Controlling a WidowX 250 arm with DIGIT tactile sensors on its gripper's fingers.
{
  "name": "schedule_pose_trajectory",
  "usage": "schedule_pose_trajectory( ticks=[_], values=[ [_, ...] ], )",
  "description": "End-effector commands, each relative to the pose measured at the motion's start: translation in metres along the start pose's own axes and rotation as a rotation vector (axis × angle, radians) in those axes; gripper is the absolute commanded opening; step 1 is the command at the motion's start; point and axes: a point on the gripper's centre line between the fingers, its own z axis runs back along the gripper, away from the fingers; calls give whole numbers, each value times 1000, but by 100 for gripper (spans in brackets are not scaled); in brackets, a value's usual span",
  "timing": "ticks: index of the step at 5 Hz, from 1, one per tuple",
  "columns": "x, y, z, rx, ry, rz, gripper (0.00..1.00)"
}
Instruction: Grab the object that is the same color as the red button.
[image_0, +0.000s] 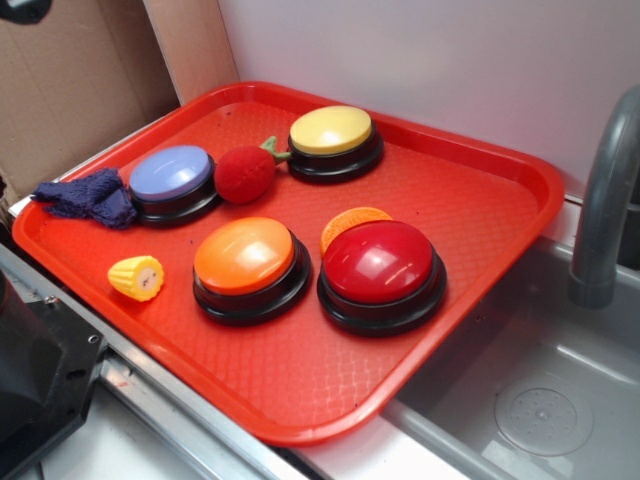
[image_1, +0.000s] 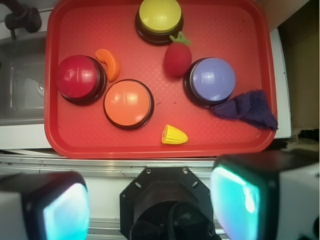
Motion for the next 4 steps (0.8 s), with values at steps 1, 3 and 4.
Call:
schedule_pose_trajectory(
  ticks=[1,3,4],
  values=[
    [0,0,0,0,0,0,100],
    [20,11,-13,24,9,-65,100],
    [36,23,-28,34,-4,-153,100]
  ],
)
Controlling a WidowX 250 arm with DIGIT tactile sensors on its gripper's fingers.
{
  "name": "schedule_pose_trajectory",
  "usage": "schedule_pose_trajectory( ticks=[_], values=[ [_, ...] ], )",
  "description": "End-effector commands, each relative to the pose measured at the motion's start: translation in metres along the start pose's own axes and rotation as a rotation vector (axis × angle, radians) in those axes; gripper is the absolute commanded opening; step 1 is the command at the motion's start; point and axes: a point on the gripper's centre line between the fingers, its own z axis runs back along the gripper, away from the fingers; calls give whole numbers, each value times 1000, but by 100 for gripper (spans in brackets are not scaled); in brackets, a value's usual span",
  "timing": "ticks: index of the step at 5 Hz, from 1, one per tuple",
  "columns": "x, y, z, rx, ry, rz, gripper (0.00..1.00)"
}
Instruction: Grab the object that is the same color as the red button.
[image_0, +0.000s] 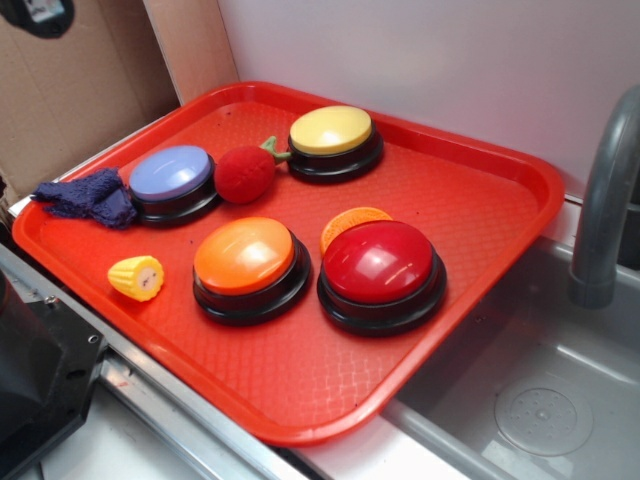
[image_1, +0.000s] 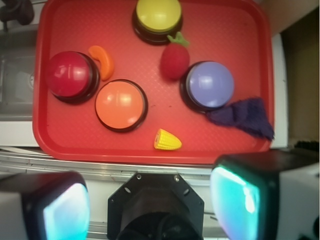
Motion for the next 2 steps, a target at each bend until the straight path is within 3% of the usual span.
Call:
schedule_pose_trajectory(
  ticks=[1,2],
  values=[
    [34,28,-30,12,-45,-189,100],
    [49,39,-49,54,-70,-218,100]
  ],
)
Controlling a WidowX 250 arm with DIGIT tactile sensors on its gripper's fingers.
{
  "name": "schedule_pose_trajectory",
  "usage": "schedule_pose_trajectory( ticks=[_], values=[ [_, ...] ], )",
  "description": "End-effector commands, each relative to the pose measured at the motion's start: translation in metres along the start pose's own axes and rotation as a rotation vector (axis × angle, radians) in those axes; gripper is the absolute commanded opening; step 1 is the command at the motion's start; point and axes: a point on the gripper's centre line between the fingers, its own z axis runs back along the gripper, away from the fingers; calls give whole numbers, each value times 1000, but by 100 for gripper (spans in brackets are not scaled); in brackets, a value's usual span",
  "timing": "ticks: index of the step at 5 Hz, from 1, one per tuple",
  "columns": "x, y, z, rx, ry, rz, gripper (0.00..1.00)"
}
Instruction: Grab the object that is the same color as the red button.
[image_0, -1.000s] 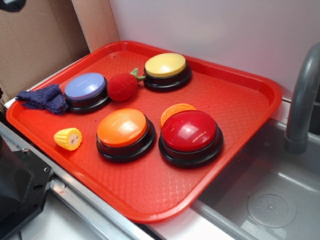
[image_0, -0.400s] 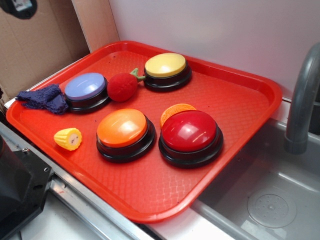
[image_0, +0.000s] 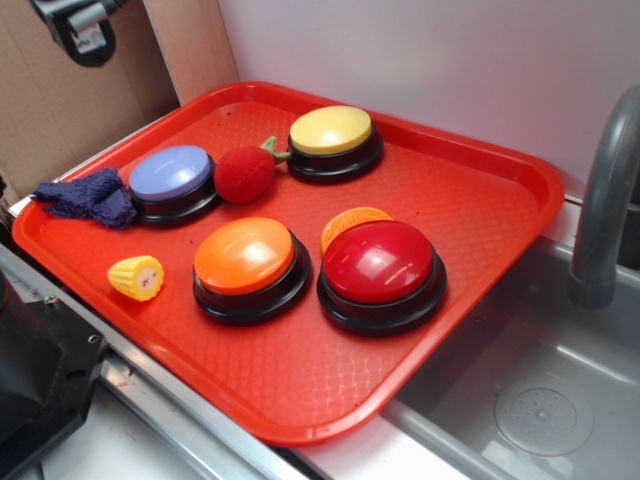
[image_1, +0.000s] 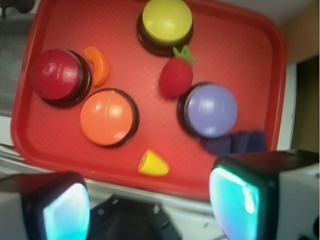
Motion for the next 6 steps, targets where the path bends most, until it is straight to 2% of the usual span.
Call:
schedule_pose_trajectory(
  ticks=[1,2,3,6],
  values=[
    [27,22,-28,57,-89,-75,100],
    [40,26,-47,91,-102,-107,100],
    [51,29,-66,74,-116,-126,100],
    [69,39,-121,69,-69,-119,100]
  ],
)
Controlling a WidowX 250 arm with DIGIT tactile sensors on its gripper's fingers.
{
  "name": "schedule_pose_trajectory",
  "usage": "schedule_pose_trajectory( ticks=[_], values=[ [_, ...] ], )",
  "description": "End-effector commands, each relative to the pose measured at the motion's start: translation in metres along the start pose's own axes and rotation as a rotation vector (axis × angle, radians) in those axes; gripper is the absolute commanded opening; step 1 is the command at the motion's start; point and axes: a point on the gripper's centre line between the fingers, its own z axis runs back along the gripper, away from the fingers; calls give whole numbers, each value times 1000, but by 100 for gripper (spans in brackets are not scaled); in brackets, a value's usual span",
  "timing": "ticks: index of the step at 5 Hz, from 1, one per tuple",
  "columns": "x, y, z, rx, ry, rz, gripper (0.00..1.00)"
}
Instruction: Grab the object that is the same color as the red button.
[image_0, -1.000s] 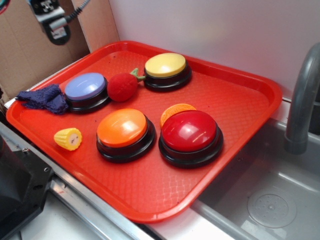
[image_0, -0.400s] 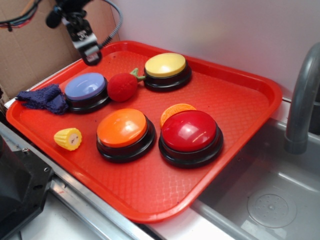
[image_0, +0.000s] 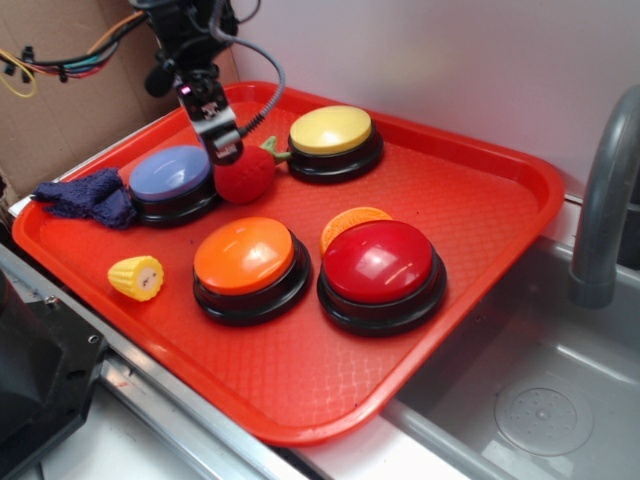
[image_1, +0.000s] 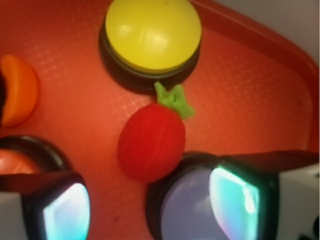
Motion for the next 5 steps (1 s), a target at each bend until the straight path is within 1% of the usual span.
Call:
schedule_pose_trajectory(
  ticks=[1,2,3,4,5],
  values=[
    [11,7,-28,-16,14,10,100],
    [13,5,-40,-33,39,-1,100],
    [13,4,-45,-35,38,8,100],
    [13,4,-50,-29,53,18,83],
    [12,5,-48,-12,48,33,0]
  ],
)
